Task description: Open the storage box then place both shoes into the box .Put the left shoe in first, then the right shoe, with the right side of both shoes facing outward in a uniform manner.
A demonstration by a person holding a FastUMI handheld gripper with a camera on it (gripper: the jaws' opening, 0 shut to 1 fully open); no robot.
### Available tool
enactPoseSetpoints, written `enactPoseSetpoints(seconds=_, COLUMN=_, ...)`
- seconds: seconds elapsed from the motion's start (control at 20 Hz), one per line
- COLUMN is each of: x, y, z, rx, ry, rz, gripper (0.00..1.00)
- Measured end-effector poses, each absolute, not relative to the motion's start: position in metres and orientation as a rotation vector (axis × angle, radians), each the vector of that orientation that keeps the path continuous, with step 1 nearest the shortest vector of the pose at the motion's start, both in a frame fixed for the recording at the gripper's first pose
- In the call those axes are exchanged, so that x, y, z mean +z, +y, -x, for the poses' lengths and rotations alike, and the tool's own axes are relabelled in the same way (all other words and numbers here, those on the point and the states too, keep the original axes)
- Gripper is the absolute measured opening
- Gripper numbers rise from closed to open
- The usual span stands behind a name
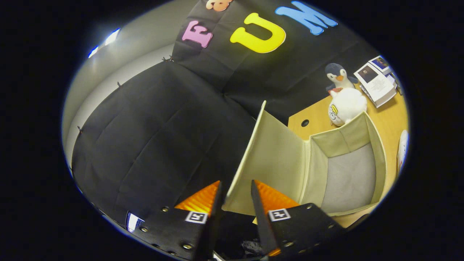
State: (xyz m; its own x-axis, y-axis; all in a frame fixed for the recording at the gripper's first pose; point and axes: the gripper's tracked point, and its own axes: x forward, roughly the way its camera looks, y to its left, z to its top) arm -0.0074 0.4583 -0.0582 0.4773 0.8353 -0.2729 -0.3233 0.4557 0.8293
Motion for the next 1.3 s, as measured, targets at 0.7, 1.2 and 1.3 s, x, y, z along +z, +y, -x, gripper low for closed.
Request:
enactPoseSetpoints(seconds=0.7, x=-0.077, y=0.319, z=-0.028, rx=0.653, ry=0.607, rz=-0.403, gripper=0.97)
enactPoseSetpoints(seconds=1.2, x=-0.118, y=0.209, z=-0.045, rx=0.522, ry=0.612, rz=-0.261, gripper=0.97)
enactPoseSetpoints(seconds=1.3, x=-0.135, y=0.188, z=-0.046, rx=0.484, ry=0.629, rz=-0.217, gripper=0.97)
